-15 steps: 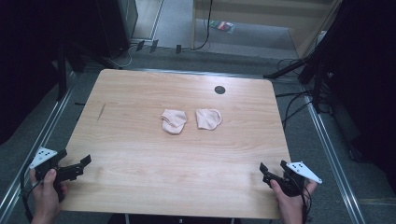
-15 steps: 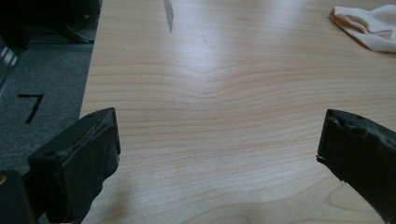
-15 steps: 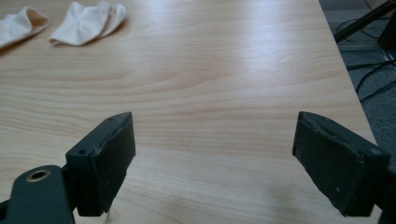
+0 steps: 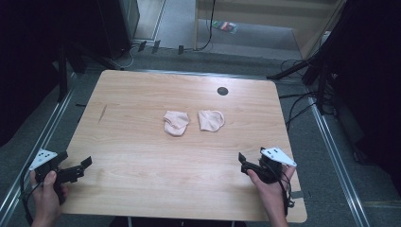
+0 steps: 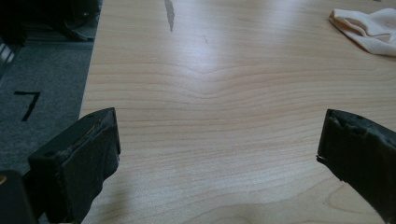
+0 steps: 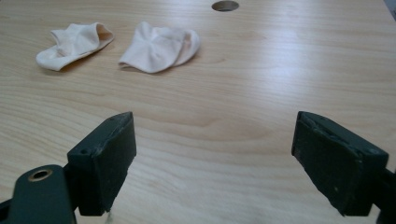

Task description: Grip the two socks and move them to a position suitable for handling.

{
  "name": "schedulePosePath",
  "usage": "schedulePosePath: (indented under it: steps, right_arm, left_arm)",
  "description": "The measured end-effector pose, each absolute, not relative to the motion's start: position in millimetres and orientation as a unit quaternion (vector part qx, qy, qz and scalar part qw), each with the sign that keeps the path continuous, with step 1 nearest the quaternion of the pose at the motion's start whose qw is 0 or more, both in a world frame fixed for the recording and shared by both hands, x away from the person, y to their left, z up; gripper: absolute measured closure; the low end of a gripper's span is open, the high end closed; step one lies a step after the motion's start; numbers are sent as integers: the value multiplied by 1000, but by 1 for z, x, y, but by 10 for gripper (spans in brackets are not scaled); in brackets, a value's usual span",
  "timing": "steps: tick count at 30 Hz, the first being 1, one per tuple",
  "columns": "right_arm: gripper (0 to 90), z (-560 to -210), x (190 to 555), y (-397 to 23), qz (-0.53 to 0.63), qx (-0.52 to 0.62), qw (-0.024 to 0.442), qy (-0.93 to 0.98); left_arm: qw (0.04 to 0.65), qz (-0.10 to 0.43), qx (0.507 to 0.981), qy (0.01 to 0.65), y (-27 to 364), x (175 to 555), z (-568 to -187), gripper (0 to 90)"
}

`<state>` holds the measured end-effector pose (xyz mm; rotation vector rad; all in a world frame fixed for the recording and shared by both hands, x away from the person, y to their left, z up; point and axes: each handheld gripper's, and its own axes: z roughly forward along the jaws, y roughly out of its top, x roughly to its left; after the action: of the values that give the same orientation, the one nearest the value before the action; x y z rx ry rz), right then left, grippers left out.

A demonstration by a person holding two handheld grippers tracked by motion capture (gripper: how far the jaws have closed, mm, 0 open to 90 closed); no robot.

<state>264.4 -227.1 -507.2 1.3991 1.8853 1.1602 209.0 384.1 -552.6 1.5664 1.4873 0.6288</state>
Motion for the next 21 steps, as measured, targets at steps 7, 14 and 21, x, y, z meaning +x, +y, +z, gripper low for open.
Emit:
schedulePosePath:
  steps: [7, 14, 21]
  right_arm:
    - [153, -494, 290, -198, 434, 525, 228, 696]
    - [164, -460, 309, -175, 435, 511, 236, 703]
    - [179, -460, 329, -170, 449, 510, 233, 696]
  left_arm:
    - [433, 253, 625, 599, 385, 209, -553, 0]
    - [437, 248, 611, 611, 388, 209, -553, 0]
    - [424, 259, 626, 601, 382, 209, -553, 0]
